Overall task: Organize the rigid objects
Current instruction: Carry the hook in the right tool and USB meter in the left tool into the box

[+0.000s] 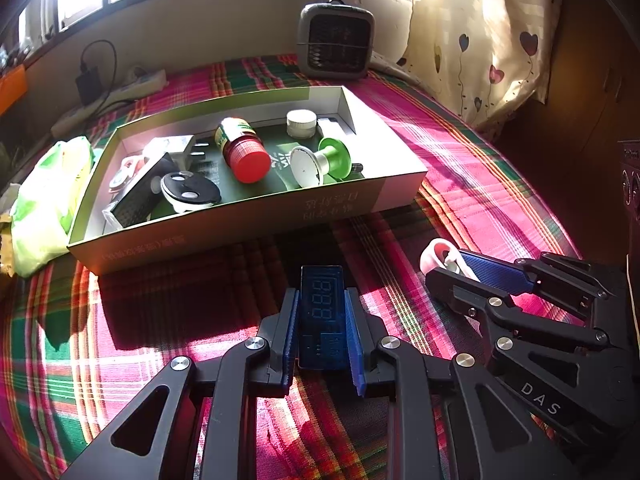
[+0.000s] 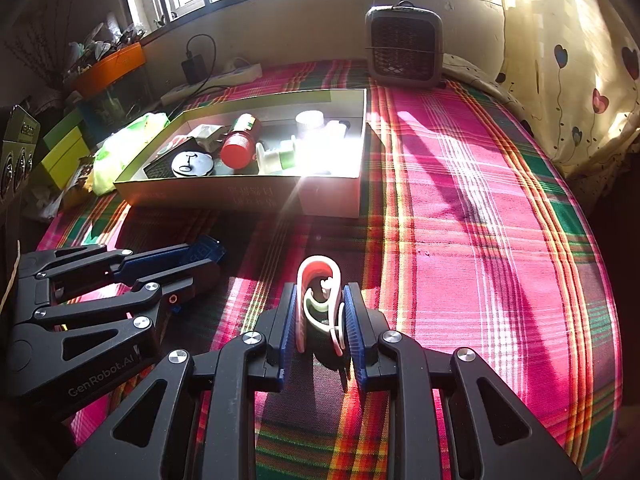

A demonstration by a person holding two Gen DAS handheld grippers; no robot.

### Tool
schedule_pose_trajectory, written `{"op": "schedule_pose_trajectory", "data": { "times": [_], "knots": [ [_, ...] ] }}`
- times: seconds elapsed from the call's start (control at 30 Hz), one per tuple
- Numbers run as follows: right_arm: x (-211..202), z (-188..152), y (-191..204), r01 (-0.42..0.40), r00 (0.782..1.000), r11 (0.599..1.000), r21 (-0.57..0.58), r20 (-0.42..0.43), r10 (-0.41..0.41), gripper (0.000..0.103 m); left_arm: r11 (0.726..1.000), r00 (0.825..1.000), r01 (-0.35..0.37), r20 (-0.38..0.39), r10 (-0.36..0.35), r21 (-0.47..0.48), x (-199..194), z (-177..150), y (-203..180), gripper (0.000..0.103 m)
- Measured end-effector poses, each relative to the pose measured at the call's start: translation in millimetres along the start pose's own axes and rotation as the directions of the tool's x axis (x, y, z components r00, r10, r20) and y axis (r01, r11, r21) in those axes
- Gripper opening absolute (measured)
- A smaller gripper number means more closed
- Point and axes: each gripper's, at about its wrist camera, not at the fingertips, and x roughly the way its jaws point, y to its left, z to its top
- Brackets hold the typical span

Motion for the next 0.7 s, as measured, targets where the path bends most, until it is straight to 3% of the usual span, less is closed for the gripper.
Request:
{"op": "schedule_pose_trajectory", "data": {
  "times": [0.7],
  "knots": [
    [-5.7,1.3,5.4,0.012,1.000,1.000,-0.020,0.017,-0.012,0.025,1.000,1.000,0.012,0.028,-0.012,-0.023,-10.0,-1.2,6.8,0.021]
  ]
}}
